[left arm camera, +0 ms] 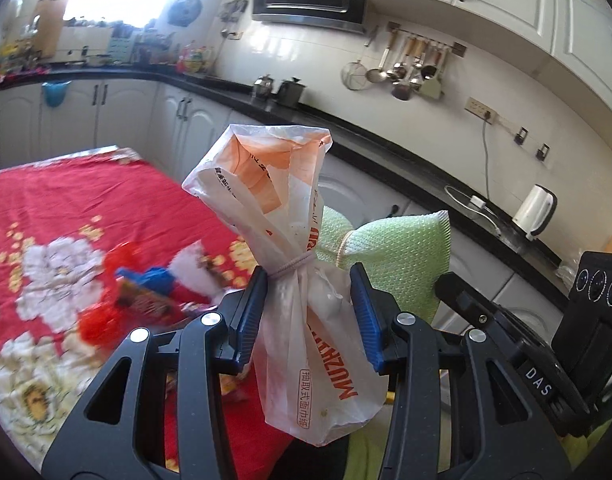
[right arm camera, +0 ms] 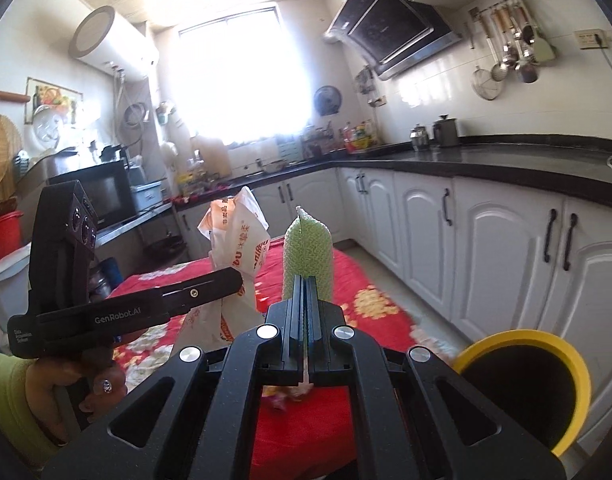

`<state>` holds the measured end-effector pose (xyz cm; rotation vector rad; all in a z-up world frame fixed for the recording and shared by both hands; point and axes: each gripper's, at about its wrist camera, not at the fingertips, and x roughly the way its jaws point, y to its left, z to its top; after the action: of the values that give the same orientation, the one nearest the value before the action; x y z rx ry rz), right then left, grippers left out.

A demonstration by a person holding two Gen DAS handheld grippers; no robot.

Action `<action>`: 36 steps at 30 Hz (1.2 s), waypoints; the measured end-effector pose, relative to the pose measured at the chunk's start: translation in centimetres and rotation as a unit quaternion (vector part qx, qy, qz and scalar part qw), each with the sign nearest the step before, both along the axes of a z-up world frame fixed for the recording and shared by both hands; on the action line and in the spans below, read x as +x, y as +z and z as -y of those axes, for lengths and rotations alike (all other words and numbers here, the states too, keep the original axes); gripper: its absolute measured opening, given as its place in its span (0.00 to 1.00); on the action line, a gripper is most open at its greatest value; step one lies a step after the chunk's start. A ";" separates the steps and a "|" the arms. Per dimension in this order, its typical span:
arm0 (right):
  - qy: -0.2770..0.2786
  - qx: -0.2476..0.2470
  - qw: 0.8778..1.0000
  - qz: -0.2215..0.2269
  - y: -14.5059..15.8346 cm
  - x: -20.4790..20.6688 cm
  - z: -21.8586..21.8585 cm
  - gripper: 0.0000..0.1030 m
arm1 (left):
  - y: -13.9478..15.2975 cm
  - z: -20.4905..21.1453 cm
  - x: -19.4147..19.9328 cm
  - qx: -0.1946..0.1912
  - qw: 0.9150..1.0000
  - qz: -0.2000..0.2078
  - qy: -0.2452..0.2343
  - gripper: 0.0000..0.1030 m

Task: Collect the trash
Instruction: 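Carry the white bag and green mesh bag over the yellow bin with both grippers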

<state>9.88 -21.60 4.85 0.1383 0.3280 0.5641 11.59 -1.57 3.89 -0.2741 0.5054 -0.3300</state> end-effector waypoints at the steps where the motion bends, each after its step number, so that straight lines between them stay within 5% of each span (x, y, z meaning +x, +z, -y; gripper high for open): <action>1: -0.009 -0.001 1.000 0.001 0.0 0.1 0.7 0.01 | 0.1 0.7 0.3 0.002 1.000 0.003 -0.006 0.34; 20: -0.152 0.002 0.988 -0.041 -2.9 1.5 12.3 0.01 | -2.0 12.0 4.8 0.030 0.995 -0.002 -0.091 0.34; 36: -0.221 0.005 0.969 -0.108 -7.6 1.4 17.5 0.01 | -7.0 17.8 7.4 0.028 0.990 -0.043 -0.131 0.34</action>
<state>11.32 -39.06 -2.80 0.2762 0.4908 0.1072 19.00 -19.42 -3.08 -0.1676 0.6365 -0.5605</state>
